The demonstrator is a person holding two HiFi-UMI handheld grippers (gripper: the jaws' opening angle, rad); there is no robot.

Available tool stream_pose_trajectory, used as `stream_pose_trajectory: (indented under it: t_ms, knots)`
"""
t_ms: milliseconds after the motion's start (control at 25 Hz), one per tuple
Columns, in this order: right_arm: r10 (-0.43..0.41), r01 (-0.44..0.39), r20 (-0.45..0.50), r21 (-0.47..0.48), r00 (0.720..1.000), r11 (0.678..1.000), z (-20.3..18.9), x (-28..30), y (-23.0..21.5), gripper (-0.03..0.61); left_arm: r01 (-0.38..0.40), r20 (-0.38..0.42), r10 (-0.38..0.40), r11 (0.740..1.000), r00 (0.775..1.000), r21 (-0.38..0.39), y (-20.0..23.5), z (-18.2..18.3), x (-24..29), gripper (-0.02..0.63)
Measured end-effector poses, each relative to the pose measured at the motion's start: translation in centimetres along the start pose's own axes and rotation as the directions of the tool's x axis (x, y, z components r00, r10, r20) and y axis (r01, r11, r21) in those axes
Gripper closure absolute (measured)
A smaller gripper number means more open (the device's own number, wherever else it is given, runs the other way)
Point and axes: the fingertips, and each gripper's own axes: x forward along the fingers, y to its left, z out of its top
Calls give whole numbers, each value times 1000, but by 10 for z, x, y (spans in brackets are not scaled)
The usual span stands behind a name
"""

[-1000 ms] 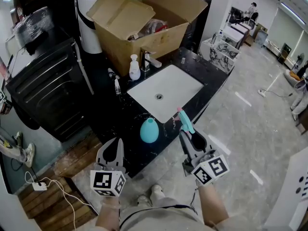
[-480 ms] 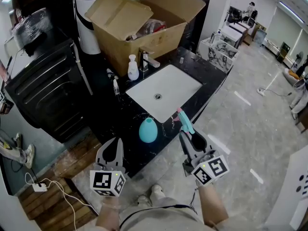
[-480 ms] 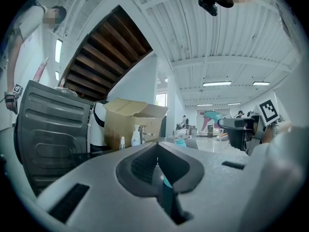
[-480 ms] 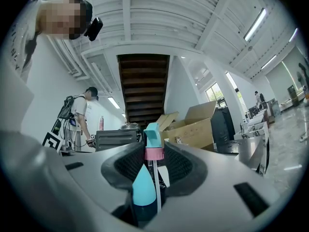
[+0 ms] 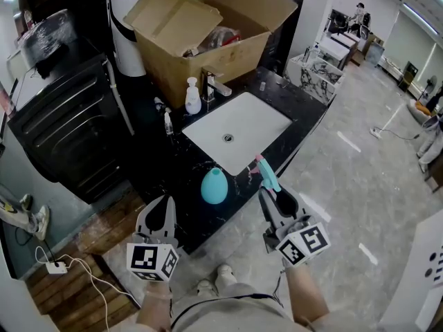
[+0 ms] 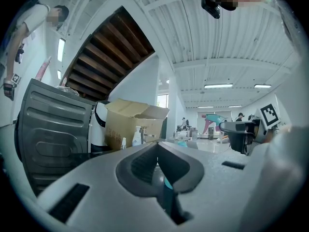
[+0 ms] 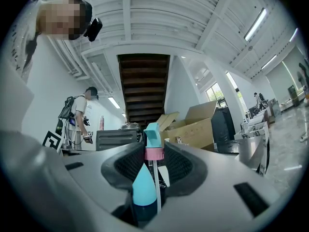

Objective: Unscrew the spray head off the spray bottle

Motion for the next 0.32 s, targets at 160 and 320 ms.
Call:
stream_pose_trajectory:
  t_ms: [160,320]
  knots:
    - [-3,3,2,-1,1000,1000,0,0,1,445,3,3,-3,1000,1000,0,-1,1,0,609]
    - [-9,9,11,-2,1000,1000,2,0,-1,445,6,9,-6,1000,1000,-4,0,2,1,609]
